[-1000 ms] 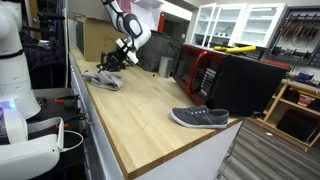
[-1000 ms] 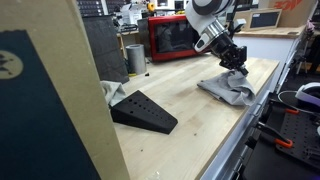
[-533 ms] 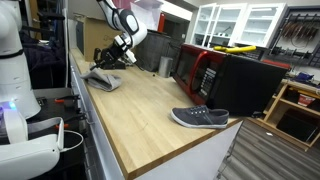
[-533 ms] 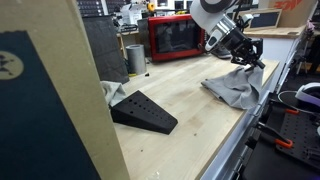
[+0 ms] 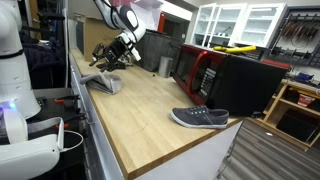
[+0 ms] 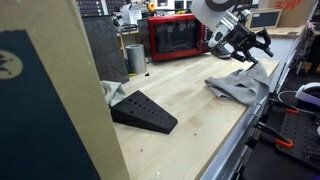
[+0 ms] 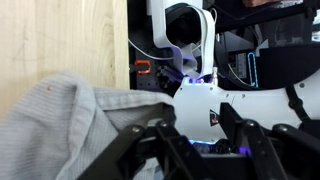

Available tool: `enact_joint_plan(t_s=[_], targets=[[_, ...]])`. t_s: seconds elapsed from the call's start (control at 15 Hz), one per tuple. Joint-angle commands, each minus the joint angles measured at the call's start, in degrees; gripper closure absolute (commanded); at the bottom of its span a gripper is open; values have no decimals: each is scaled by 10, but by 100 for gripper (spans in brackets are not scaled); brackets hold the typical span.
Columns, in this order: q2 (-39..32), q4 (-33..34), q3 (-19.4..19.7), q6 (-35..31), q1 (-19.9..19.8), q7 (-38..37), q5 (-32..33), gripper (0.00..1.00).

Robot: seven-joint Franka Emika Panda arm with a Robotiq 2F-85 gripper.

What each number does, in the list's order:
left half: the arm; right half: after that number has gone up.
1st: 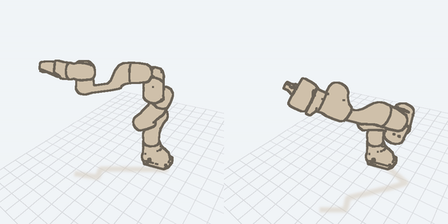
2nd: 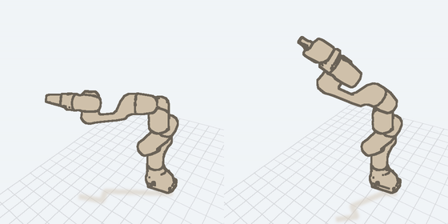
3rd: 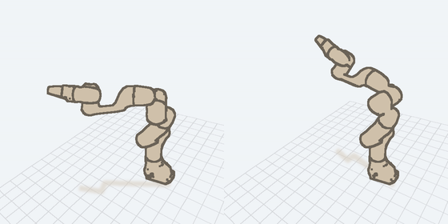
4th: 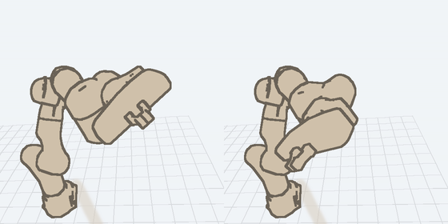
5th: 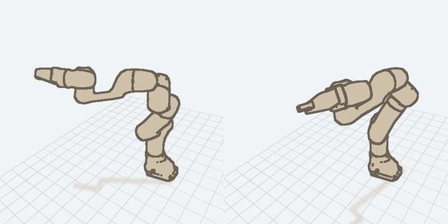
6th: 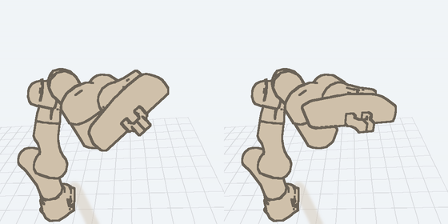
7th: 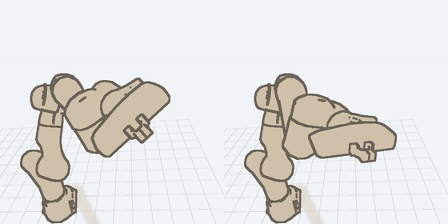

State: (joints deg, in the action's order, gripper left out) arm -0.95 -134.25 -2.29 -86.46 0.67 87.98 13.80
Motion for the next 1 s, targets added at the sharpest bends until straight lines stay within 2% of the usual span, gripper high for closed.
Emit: enact_joint_plan(t_s=[0.0,0.13,0.2,0.33,0.53,0.73,0.93], targets=[[22,9,3,16,1,55,-34,16],[22,17,5,20,1,62,-67,2],[22,22,7,17,-1,55,-90,0],[26,26,13,-25,-5,18,-138,0],[18,28,19,-104,-7,-26,-164,0],[13,14,21,-193,-6,-74,-162,0],[-1,6,21,-229,-5,-114,-156,0]])
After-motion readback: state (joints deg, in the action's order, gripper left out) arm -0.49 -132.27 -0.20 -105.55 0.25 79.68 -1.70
